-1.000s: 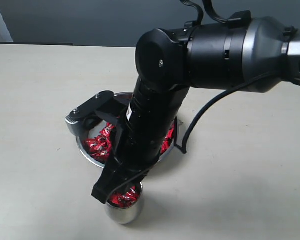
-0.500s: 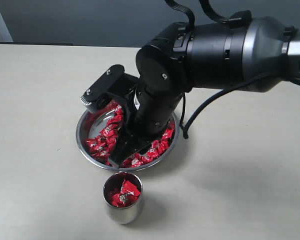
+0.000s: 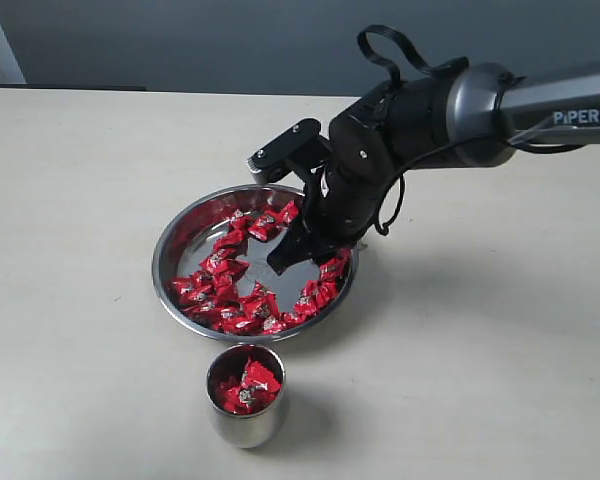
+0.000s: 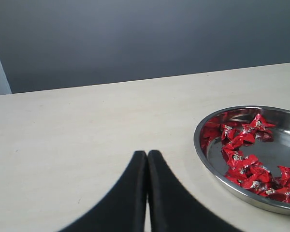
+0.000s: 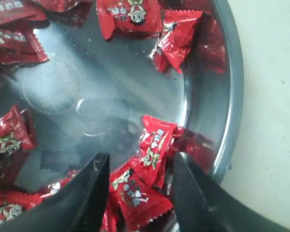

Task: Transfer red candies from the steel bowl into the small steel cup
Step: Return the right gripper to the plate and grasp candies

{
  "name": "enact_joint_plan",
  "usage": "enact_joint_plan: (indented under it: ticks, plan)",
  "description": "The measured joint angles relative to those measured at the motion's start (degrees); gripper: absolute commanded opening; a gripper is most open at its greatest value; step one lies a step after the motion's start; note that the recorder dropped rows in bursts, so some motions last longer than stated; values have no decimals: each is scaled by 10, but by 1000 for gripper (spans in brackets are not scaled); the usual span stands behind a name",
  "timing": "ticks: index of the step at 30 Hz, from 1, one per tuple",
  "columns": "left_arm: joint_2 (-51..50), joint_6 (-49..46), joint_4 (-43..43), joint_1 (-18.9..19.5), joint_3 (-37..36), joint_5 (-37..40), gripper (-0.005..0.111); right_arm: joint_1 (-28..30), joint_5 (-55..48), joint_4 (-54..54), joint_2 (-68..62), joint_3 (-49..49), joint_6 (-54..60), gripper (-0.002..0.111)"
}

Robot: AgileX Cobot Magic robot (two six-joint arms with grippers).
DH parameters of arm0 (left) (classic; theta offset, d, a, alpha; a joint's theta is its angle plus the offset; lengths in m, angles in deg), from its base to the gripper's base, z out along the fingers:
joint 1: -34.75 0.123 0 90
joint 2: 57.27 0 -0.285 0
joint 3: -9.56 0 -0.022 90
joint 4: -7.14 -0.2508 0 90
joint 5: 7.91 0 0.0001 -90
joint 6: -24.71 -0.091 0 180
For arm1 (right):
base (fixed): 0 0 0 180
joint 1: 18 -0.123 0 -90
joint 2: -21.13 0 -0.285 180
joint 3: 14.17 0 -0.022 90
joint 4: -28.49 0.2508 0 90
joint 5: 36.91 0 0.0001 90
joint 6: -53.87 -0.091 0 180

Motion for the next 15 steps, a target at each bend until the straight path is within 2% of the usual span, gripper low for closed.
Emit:
enact_joint_plan:
  ticks: [15]
  plan:
    - [0,0,0,0,0,0,0,1,56,-9,-39,0,0,42]
